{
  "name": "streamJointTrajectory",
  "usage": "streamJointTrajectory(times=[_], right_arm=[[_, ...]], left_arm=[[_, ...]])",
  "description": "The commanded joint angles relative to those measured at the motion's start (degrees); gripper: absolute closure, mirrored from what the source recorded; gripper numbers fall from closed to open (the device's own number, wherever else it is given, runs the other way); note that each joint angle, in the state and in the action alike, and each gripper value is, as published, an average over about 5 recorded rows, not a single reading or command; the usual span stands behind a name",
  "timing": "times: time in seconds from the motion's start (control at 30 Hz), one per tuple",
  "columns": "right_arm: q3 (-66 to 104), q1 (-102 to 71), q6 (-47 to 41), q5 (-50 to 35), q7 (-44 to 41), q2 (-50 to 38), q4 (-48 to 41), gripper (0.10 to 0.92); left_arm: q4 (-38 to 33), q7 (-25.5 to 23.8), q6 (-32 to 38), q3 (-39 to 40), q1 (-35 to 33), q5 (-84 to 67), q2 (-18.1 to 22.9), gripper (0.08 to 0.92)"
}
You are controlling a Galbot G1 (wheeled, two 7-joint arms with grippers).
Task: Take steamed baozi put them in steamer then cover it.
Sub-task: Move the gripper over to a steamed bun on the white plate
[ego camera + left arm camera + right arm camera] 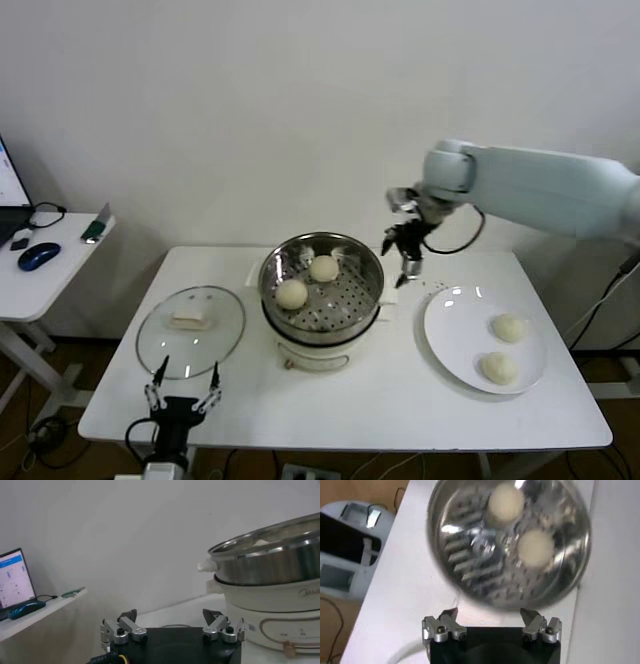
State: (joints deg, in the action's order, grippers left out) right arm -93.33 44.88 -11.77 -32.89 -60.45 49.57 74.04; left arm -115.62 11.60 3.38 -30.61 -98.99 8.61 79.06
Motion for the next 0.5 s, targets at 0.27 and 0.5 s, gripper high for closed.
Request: streamJointTrajectory(times=[0.27,0.5], right_arm=[[12.7,-21.8,3.3,23.9,-0.4,-21.7,1.6,0.203],[18.6,-30.0,3.7,26.9,-0.3,-20.9,-0.9,0.203]], left_arm=[[-0.4,0.3,-0.1,-1.1,-1.7,0.6,1.1,0.177],[-0.5,0.7,-0.3,-1.1,-1.9,1.1,1.6,0.177]])
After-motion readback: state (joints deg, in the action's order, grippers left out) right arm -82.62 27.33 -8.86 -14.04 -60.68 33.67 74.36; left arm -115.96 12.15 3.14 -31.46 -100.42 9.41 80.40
